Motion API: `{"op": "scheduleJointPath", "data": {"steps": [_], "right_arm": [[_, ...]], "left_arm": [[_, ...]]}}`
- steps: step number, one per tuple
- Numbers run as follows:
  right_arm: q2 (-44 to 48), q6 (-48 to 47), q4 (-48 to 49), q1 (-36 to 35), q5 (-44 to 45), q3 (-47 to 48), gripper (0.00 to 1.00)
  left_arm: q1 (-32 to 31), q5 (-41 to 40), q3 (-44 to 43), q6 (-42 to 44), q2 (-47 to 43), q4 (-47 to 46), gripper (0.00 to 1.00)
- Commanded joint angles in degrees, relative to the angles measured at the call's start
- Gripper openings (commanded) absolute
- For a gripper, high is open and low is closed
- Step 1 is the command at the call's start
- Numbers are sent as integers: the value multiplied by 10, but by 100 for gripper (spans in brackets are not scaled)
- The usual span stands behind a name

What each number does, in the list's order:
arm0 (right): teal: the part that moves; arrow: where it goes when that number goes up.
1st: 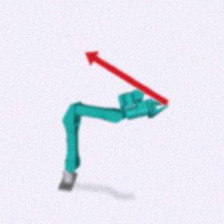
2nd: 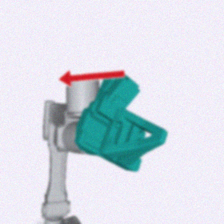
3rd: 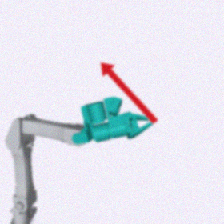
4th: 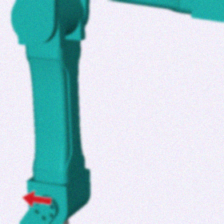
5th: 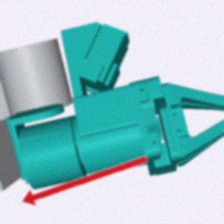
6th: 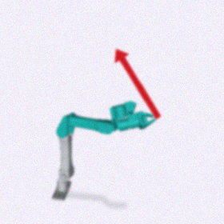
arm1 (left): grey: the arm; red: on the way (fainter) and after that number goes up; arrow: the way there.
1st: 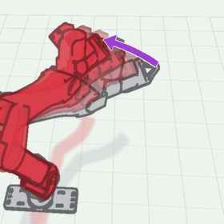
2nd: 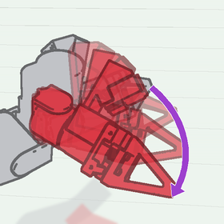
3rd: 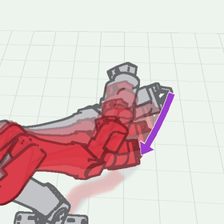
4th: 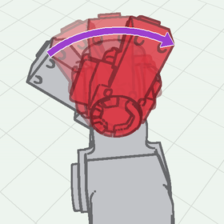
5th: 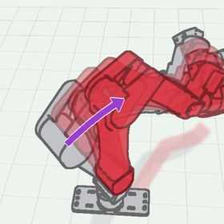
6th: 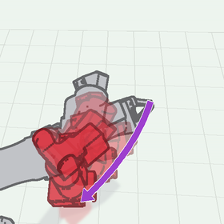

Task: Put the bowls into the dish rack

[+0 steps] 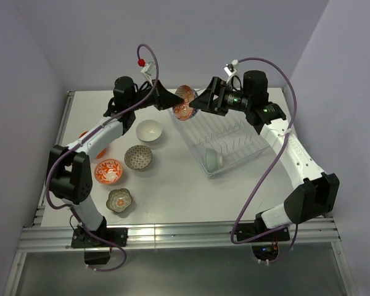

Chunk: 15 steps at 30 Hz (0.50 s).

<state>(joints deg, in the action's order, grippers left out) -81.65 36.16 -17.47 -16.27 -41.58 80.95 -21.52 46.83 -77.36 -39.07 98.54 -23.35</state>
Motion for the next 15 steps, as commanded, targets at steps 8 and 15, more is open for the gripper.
{"op": "scheduleJointPath", "data": {"steps": [8, 15], "right_arm": [[-12, -6, 36, -12, 0, 22, 93], [-12, 3, 55, -12, -25, 15, 79]], "left_arm": [[-5, 44, 3, -27, -5, -63, 0], [-6, 53, 3, -33, -4, -64, 0]]}}
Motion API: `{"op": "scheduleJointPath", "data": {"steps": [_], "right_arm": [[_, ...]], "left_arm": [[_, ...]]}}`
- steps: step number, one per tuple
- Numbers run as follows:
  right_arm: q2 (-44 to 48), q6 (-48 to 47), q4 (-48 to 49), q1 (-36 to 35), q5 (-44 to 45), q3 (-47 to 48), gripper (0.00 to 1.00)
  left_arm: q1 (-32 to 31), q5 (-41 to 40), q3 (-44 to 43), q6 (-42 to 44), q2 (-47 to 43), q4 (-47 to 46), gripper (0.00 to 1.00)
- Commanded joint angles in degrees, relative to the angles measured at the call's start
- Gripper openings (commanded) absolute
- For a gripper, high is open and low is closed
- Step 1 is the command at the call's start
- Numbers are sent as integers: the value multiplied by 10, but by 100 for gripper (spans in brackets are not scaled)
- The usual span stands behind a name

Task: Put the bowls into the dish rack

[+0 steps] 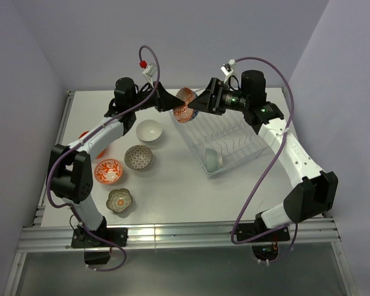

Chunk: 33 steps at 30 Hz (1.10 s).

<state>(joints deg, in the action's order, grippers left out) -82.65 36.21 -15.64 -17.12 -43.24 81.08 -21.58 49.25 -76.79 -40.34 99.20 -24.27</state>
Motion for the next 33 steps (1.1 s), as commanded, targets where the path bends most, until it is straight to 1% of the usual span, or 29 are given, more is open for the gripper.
{"op": "scheduleJointPath", "data": {"steps": [1, 2, 3, 5, 6, 8, 9, 12, 14, 15, 17, 18, 20, 21, 23, 26, 27, 28, 29, 30, 31, 32, 33], "right_arm": [[-1, 3, 38, -4, -9, 11, 76], [-2, 4, 41, -4, -10, 10, 73], [-1, 7, 42, -4, -11, 9, 67], [-2, 9, 47, -4, -16, 6, 62], [-1, 10, 48, -5, -18, 6, 53], [-1, 11, 52, -5, -27, 3, 42], [-1, 11, 53, -5, -29, 3, 27], [-1, 10, 48, -5, -32, 5, 0], [-1, 7, 44, -4, -34, 9, 0], [0, 3, 40, -4, -34, 11, 0], [4, 1, 36, -3, -36, 14, 0], [5, 0, 35, -2, -37, 15, 0], [7, -3, 27, 3, -36, 17, 0], [8, -3, 26, 5, -36, 17, 0], [13, -5, 19, 11, -36, 16, 0], [20, -25, 2, 18, -33, 17, 0], [21, -42, -6, 22, -32, 18, 0], [25, -54, -18, 24, -25, 19, 0], [32, -67, -42, 26, -22, 18, 0], [36, -93, -55, 33, -18, 17, 0], [41, -106, -71, 38, -14, 14, 0], [49, -120, -104, 43, -11, 12, 0], [54, -149, -123, 50, -6, 10, 0]], "left_arm": [[-6, 30, -2, -19, -10, -54, 0], [-6, 30, -1, -19, -12, -53, 0], [-6, 30, 0, -17, -13, -53, 0], [-6, 30, 2, -14, -15, -50, 0], [-6, 30, 2, -14, -16, -48, 0], [-6, 31, 4, -14, -16, -48, 0], [-6, 31, 5, -13, -17, -47, 0], [-6, 30, 8, -9, -20, -44, 1], [-6, 28, 11, -7, -22, -42, 2], [-6, 28, 13, -5, -23, -40, 5], [-6, 28, 13, -2, -23, -32, 14], [-6, 28, 13, 2, -23, -26, 25], [-5, 29, 16, 4, -25, -24, 34], [-6, 27, 17, 7, -26, -23, 41], [-6, 26, 19, 19, -30, -13, 48], [-5, 21, 20, 32, -33, 9, 54], [-4, 19, 21, 36, -36, 12, 59], [-2, 17, 21, 39, -38, 23, 61], [0, 15, 20, 44, -40, 32, 64], [2, 15, 19, 57, -42, 43, 70], [7, 13, 19, 64, -47, 50, 73], [10, 12, 20, 73, -50, 70, 79], [13, 10, 20, 94, -54, 81, 80]]}}
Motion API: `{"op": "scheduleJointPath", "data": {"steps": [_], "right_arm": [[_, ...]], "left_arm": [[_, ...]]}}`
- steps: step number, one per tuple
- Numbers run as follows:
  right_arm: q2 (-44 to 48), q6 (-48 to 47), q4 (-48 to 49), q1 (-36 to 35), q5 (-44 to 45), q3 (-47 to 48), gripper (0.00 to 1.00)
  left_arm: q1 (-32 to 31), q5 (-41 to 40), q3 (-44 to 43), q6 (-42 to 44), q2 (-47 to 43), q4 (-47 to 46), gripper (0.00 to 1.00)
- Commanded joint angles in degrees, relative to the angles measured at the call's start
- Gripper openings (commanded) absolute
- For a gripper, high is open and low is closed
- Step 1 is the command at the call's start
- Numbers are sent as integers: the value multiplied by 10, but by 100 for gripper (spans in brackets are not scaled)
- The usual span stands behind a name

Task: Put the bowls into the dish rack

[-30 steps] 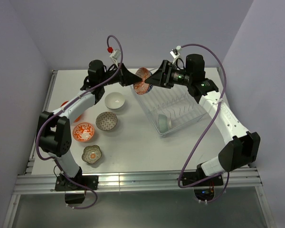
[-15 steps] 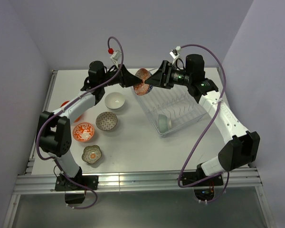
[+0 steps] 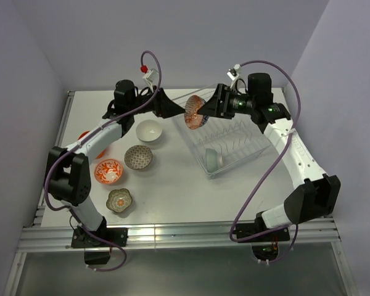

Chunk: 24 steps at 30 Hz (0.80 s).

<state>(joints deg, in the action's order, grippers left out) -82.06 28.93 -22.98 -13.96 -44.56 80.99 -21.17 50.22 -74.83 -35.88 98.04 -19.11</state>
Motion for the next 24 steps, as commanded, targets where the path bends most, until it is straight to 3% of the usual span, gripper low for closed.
{"op": "scheduleJointPath", "data": {"steps": [1, 2, 3, 8, 13, 18, 24], "right_arm": [[52, -90, -65, 31, 12, 6, 0], [65, -100, -97, 38, 25, 0, 0], [72, -121, -111, 44, 31, -4, 0], [128, -207, -193, 56, 113, -36, 0], [134, -271, -248, 56, 221, -49, 0], [121, -307, -259, 53, 259, -75, 0], [101, -331, -262, 51, 274, -97, 0]], "left_arm": [[16, -1, 0, 60, -50, 38, 81], [19, -6, 2, 71, -53, 60, 81], [22, -12, 1, 96, -57, 72, 91], [30, -42, -1, 160, -83, 130, 100], [30, -52, -19, 188, -79, 198, 100], [30, -52, 5, 179, -90, 173, 99], [30, -61, -2, 193, -93, 206, 99]]}}
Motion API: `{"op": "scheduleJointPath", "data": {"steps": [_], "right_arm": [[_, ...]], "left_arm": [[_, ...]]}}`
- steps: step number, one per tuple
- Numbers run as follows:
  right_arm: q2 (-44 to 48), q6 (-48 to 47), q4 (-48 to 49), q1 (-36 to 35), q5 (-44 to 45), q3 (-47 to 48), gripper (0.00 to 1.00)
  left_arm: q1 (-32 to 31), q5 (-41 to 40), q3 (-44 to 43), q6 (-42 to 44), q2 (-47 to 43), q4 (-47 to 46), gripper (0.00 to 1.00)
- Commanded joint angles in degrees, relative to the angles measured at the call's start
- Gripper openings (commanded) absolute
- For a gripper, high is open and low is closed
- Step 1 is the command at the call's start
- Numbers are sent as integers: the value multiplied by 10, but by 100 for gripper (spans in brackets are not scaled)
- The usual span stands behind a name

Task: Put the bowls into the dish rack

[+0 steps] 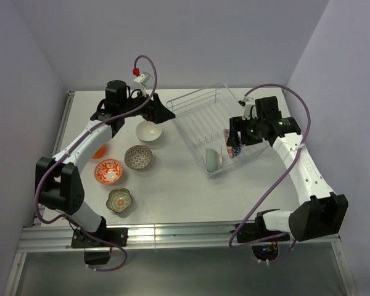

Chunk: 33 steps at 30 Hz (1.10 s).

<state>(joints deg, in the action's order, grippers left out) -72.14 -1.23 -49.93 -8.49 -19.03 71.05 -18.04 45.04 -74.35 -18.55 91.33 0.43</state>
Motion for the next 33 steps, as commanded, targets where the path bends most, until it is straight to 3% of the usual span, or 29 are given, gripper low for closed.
{"op": "scheduleJointPath", "data": {"steps": [1, 19, 31, 33], "right_arm": [[0, -31, 7, -5, 20, 2, 0], [-71, -47, 17, -58, 72, 7, 0], [-103, -4, 13, -90, 101, 0, 0], [-103, 5, 15, -90, 101, -7, 7]], "left_arm": [[-2, -13, 2, 19, -29, 8, 100], [-2, -39, 16, 42, -43, 29, 100], [-2, -47, 3, 55, -33, 49, 100], [-2, -50, 4, 56, -37, 52, 99]]}}
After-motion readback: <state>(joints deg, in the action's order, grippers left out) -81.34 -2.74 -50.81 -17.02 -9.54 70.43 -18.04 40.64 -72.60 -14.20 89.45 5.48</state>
